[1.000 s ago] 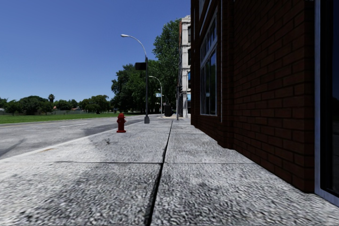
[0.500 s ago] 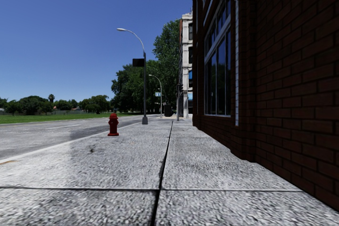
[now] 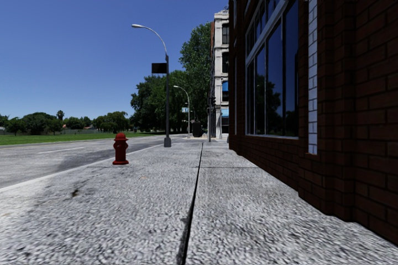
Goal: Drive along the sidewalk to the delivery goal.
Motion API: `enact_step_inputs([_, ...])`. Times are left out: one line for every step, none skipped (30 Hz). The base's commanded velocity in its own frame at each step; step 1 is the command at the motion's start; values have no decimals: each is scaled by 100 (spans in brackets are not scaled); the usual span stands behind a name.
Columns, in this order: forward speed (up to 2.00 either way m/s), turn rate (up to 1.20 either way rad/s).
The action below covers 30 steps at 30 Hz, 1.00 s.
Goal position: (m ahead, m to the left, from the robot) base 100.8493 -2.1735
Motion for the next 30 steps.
enact_step_inputs([200, 0])
enact_step_inputs([200, 0])
enact_step_inputs([200, 0])
enact_step_inputs([200, 0])
enact_step_inputs([200, 0])
enact_step_inputs([200, 0])
enact_step_inputs([200, 0])
enact_step_inputs([200, 0])
enact_step_inputs([200, 0])
enact_step_inputs([200, 0])
enact_step_inputs([200, 0])
enact_step_inputs([200, 0])
enact_step_inputs([200, 0])
enact_step_inputs([200, 0])
enact_step_inputs([200, 0])
enact_step_inputs([200, 0])
enact_step_inputs([200, 0])
enact_step_inputs([200, 0])
enact_step_inputs([200, 0])
enact_step_inputs([200, 0])
enact_step_inputs([200, 0])
enact_step_inputs([200, 0])
enact_step_inputs([200, 0])
enact_step_inputs([200, 0])
enact_step_inputs([200, 0])
enact_step_inputs([200, 0])
enact_step_inputs([200, 0])
enact_step_inputs([200, 0])
enact_step_inputs([200, 0])
enact_step_inputs([200, 0])
